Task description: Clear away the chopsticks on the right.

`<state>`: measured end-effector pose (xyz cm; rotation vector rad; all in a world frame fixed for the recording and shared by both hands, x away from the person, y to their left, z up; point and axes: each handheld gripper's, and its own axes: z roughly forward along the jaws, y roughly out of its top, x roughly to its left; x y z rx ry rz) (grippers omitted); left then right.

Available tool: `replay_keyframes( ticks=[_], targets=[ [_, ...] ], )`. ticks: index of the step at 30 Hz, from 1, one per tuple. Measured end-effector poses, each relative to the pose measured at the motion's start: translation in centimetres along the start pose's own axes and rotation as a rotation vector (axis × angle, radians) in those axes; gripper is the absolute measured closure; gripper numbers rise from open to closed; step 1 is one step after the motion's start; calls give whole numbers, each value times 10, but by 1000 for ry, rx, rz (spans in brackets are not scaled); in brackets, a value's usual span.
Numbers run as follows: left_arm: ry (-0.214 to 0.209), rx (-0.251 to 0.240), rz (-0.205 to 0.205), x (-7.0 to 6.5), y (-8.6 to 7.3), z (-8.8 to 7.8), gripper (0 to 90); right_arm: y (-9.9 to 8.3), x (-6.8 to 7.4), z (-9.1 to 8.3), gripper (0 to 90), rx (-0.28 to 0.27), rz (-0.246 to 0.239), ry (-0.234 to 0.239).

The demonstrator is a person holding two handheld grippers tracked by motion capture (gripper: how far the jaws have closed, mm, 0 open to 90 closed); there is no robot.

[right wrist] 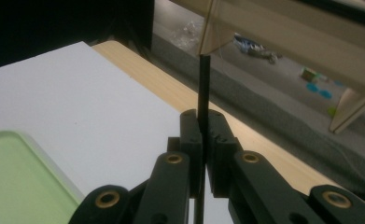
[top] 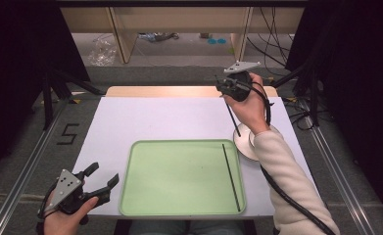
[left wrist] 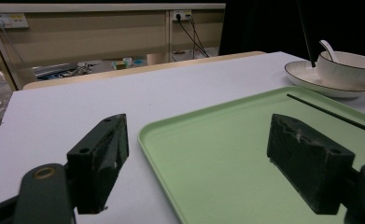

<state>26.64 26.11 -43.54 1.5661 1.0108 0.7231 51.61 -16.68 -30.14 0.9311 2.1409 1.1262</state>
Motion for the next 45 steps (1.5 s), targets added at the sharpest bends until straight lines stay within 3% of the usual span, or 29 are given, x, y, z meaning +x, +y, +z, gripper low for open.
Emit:
replay_keyframes(
  ticks=[5,6,11,12,14,19,22,24,25,26,28,29,32,35,38,39,41,42,43,44,45],
  targets=[
    [0,-1,0,0,0,0,207,-2,-1,-4,879,51,140,-31],
    [2,1,3,0,0,0,207,-3,-2,-4,879,54,148,-42],
    [2,8,0,0,0,0,207,-3,-1,-6,878,125,309,-63],
    [4,3,-1,0,0,0,207,-4,-3,-7,878,131,304,-58],
    [-1,-6,-1,0,0,1,207,-4,-2,-8,878,160,360,-67],
    [1,-4,-1,0,0,0,207,-9,-4,-5,878,226,418,-49],
    [0,0,-1,0,0,0,207,-14,-4,-2,878,277,403,-59],
    [0,0,0,0,0,0,207,-16,-4,-1,878,310,428,-57],
    [1,-1,0,0,0,0,207,-19,-3,0,878,296,428,-64],
    [0,-2,-1,0,0,0,207,-18,-2,0,879,342,461,-63],
    [-1,-3,-1,0,0,0,207,-21,-3,2,878,399,483,-51],
    [1,1,0,0,0,0,207,-23,-4,3,879,410,477,-53],
    [4,5,0,0,0,0,207,-26,-1,4,878,471,552,-56],
    [0,-1,0,0,0,0,207,-33,2,8,879,511,586,-63],
    [0,0,-2,0,0,0,208,-42,6,13,878,550,605,-60],
    [-1,-2,-1,0,0,0,208,-46,7,15,878,551,590,-60],
    [0,0,-1,0,0,0,208,-51,10,16,878,580,615,-57],
    [1,-2,-2,0,0,0,208,-56,10,19,878,560,571,-54],
    [0,0,-1,0,0,0,208,-56,13,19,878,593,614,-65],
    [0,0,-2,0,0,0,208,-60,13,21,878,584,583,-62],
    [-1,-2,-1,0,0,0,207,-61,14,21,878,599,593,-62]
  ],
)
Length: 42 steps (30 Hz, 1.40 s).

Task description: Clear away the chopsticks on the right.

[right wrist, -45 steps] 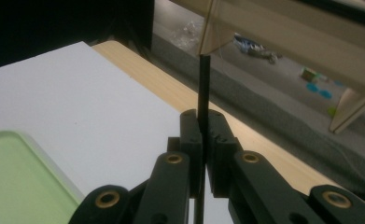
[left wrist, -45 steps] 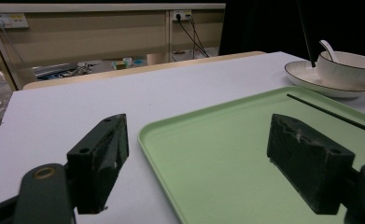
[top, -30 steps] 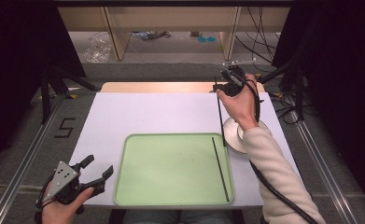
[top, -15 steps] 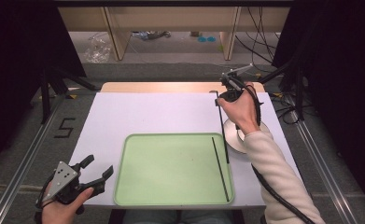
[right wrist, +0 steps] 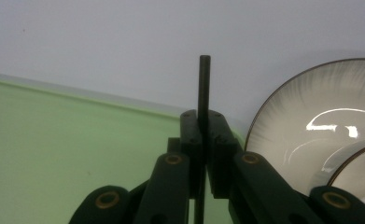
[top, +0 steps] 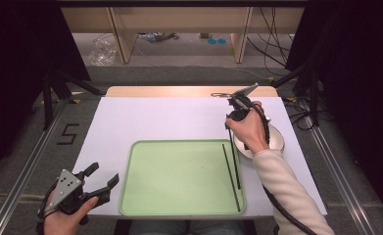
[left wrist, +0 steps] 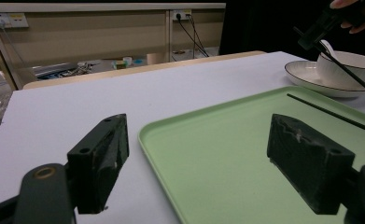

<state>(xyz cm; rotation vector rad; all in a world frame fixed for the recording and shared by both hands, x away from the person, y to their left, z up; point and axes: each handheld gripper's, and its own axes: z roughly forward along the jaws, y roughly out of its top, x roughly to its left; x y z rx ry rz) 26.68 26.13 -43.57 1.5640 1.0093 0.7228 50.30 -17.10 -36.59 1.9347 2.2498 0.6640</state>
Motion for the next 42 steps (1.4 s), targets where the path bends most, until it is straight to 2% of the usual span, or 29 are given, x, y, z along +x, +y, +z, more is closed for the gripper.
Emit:
replay_keyframes(
  ticks=[1,2,3,5,7,10,12,13,15,16,17,18,19,21,22,23,25,26,28,31,33,35,37,38,40,41,42],
  targets=[
    [2,3,-1,0,0,0,208,-1,2,0,878,26,25,6],
    [1,2,-1,0,0,0,208,-3,0,3,878,8,3,-3],
    [1,2,-1,0,0,0,208,-4,2,3,878,30,27,6],
    [0,4,2,0,0,0,208,-6,-1,8,878,11,-1,-7],
    [1,3,1,0,0,-1,208,-8,0,10,878,35,16,-15],
    [0,2,0,0,0,0,208,-10,1,13,878,47,8,-17],
    [-1,2,3,0,0,0,208,-11,2,15,878,61,18,-32],
    [-1,2,4,0,1,-1,208,-11,4,14,878,96,63,-34],
    [-1,2,2,0,0,-1,208,-12,2,18,878,82,32,-40],
    [-1,2,2,0,0,-1,208,-13,2,19,878,104,40,-45],
    [-1,1,3,0,0,-1,208,-14,0,22,878,109,19,-56],
    [-2,2,3,0,0,-1,208,-15,0,24,878,119,22,-62],
    [-3,2,3,0,0,-1,208,-15,1,26,878,131,51,-68],
    [-3,2,2,0,0,-1,208,-18,-3,33,877,158,42,-80],
    [-3,2,3,0,0,-1,208,-18,-2,36,877,175,70,-87],
    [-3,2,2,0,0,-1,208,-20,-4,39,877,186,60,-91],
    [-3,3,3,0,0,-1,208,-20,-3,45,877,209,95,-105],
    [-3,2,3,0,0,-1,208,-22,-5,47,877,213,70,-100],
    [-3,3,2,0,0,-1,208,-23,-6,51,876,226,73,-116],
    [-4,2,3,0,0,-1,208,-25,-5,55,872,235,88,-116],
    [-4,3,4,0,0,-1,208,-27,-5,56,841,239,75,-128],
    [-4,2,2,0,0,-1,208,-29,-5,57,807,247,59,-113],
    [-4,-2,3,0,1,-1,207,-32,-7,55,779,240,14,-115],
    [-5,-8,3,0,1,-1,207,-34,-7,52,767,221,1,-96],
    [-2,-2,5,1,1,-2,207,-40,-11,42,735,153,-36,-72],
    [-2,-3,4,1,1,-2,207,-43,-14,38,710,111,-84,-59],
    [-2,-3,5,1,1,-2,207,-47,-16,31,691,76,-101,-29]
  ],
)
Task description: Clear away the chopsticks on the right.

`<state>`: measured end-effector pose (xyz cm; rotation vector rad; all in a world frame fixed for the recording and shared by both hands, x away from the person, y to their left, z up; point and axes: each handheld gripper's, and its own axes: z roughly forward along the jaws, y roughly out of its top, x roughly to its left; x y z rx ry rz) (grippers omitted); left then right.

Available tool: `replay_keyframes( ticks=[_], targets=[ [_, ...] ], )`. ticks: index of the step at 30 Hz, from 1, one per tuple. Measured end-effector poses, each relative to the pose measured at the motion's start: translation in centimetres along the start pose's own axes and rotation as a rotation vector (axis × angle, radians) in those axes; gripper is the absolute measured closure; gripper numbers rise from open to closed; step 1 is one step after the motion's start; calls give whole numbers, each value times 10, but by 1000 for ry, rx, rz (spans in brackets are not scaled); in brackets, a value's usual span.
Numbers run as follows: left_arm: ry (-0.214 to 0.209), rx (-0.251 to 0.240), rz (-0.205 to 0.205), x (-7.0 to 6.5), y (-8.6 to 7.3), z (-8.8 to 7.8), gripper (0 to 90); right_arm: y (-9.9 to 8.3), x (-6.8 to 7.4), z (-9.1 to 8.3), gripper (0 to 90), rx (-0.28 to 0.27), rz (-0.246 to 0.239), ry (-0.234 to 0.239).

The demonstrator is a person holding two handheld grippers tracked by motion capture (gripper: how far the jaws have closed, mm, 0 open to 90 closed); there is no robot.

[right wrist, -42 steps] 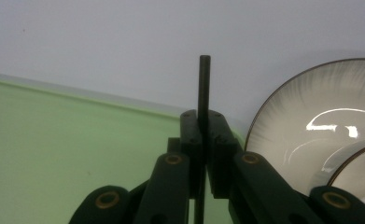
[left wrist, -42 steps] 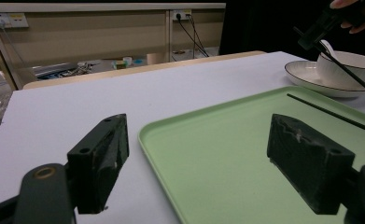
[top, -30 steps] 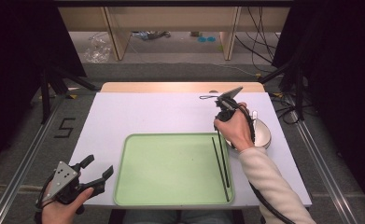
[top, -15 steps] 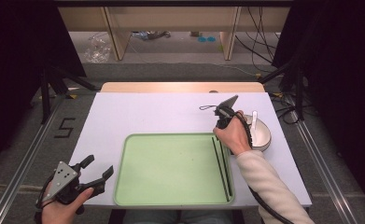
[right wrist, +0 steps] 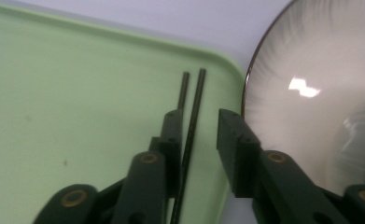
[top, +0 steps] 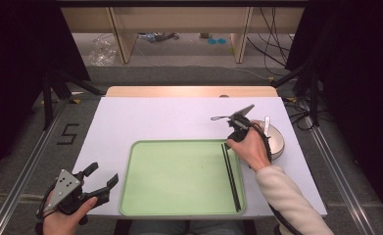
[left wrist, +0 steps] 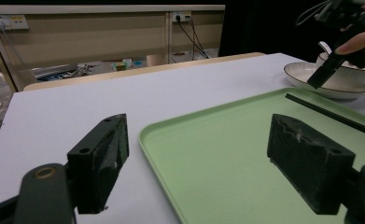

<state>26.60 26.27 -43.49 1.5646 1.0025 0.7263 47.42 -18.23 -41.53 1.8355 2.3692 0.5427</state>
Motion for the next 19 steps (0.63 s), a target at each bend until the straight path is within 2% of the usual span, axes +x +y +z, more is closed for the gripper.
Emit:
replay_keyframes(
  ticks=[1,2,3,4,5,7,8,12,15,18,19],
  targets=[
    [-2,-5,1,0,0,0,207,-7,-4,-7,673,-92,-47,54],
    [1,0,3,0,0,0,207,-14,-5,-13,644,-141,-56,63],
    [1,-3,3,-1,1,0,207,-19,-9,-17,623,-195,-107,65],
    [3,-4,3,-1,1,-1,207,-27,-13,-22,597,-275,-153,75],
    [5,-4,3,-1,1,-1,207,-36,-17,-27,584,-337,-169,85],
    [7,-7,5,-1,1,-1,207,-60,-24,-38,554,-494,-232,108],
    [8,-8,6,-1,1,-1,206,-74,-27,-45,538,-547,-240,136],
    [13,-12,11,-1,2,-1,204,-110,-33,-59,498,-701,-301,180],
    [14,-12,16,-1,2,-1,203,-130,-35,-64,488,-730,-308,199],
    [15,-13,16,-1,2,-1,202,-135,-36,-64,480,-769,-349,187],
    [15,-11,18,-1,2,-1,202,-135,-36,-64,470,-759,-352,189]
  ],
)
